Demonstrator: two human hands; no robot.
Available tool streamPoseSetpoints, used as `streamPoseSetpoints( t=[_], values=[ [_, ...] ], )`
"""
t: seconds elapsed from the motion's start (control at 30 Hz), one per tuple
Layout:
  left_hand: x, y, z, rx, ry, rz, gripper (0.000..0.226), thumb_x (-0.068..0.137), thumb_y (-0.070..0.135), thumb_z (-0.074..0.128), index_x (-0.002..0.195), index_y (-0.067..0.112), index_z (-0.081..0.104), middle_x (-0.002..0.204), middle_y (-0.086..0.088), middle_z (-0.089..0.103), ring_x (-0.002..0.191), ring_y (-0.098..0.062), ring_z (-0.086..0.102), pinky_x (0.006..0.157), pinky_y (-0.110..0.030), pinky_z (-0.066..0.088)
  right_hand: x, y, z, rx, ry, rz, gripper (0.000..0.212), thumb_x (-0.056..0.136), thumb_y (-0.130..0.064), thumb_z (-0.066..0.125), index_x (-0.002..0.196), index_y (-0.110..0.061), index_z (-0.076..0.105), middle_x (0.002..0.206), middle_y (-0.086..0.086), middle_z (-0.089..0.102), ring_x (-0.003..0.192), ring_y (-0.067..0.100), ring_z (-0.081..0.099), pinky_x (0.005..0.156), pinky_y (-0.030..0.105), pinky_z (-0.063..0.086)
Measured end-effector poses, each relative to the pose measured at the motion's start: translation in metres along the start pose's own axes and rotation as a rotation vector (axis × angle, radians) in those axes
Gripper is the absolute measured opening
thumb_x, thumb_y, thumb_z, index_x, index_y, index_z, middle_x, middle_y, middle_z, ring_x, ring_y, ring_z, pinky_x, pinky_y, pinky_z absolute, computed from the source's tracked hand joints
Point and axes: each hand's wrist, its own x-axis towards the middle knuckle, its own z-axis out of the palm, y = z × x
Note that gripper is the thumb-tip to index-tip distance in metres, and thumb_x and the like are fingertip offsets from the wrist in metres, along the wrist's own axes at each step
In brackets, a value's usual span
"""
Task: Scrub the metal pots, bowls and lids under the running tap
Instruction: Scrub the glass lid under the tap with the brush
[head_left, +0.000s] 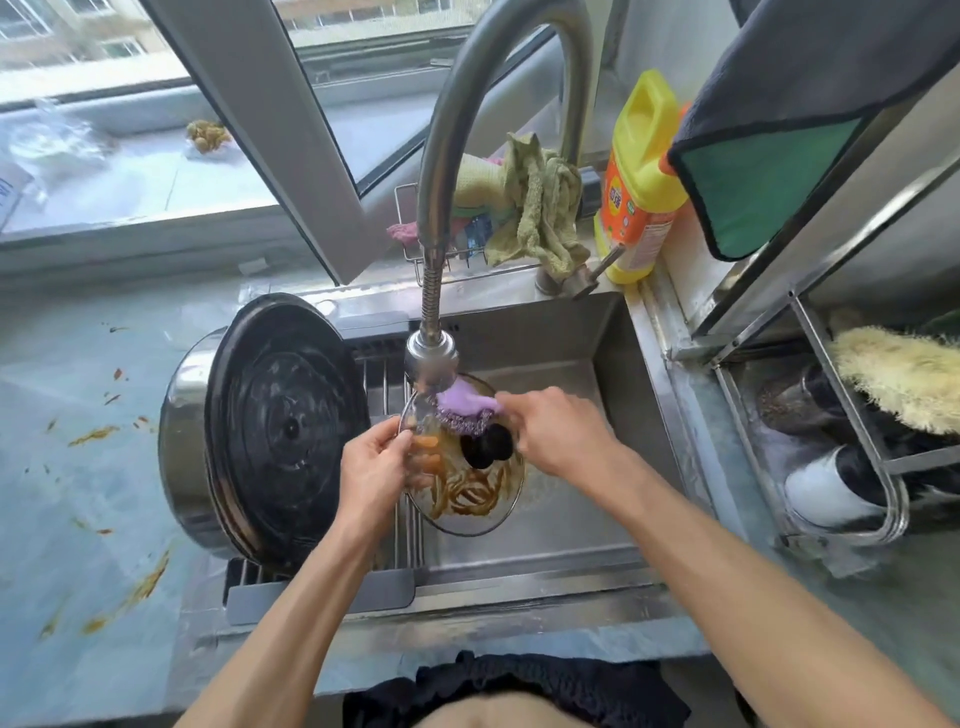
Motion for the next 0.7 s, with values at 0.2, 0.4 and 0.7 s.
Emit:
streamPoseSetpoints(
  t=[0.2, 0.4, 0.7],
  values=[
    [0.007, -0.004, -0.008, -0.02, -0.008, -0.059, 0.023, 0.105, 0.005, 0.051, 0.109, 0.011, 0.073, 0.084, -0.009, 0.077, 0.07, -0.019, 0.074, 0.053, -0.029, 0.055, -0.001, -0.003, 0.004, -0.041, -0.075, -0.071, 0.039, 0.092, -0.016, 0.049, 0.126, -0.035, 0.051, 0.104, 0.009, 0.067, 0.095, 0.038, 0.064, 0.068, 0.037, 0.042],
    [0.013, -0.007, -0.011, -0.061, -0.022, -0.101, 0.022, 0.105, 0.004, 0.052, 0.105, 0.011, 0.072, 0.089, -0.016, 0.078, 0.069, -0.021, 0.074, 0.05, -0.028, 0.056, 0.006, 0.003, 0.007, -0.023, -0.076, -0.061, 0.048, 0.091, -0.014, 0.048, 0.131, -0.04, 0.051, 0.106, 0.008, 0.068, 0.094, 0.037, 0.065, 0.07, 0.038, 0.049],
    [0.019, 0.004, -0.019, -0.118, -0.023, -0.116, 0.022, 0.105, 0.005, 0.051, 0.112, 0.007, 0.071, 0.092, -0.013, 0.078, 0.07, -0.019, 0.074, 0.048, -0.025, 0.056, 0.009, 0.025, 0.008, 0.072, -0.058, 0.02, 0.038, 0.097, -0.018, 0.042, 0.128, -0.034, 0.057, 0.109, 0.01, 0.067, 0.101, 0.037, 0.061, 0.072, 0.039, 0.046]
  ],
)
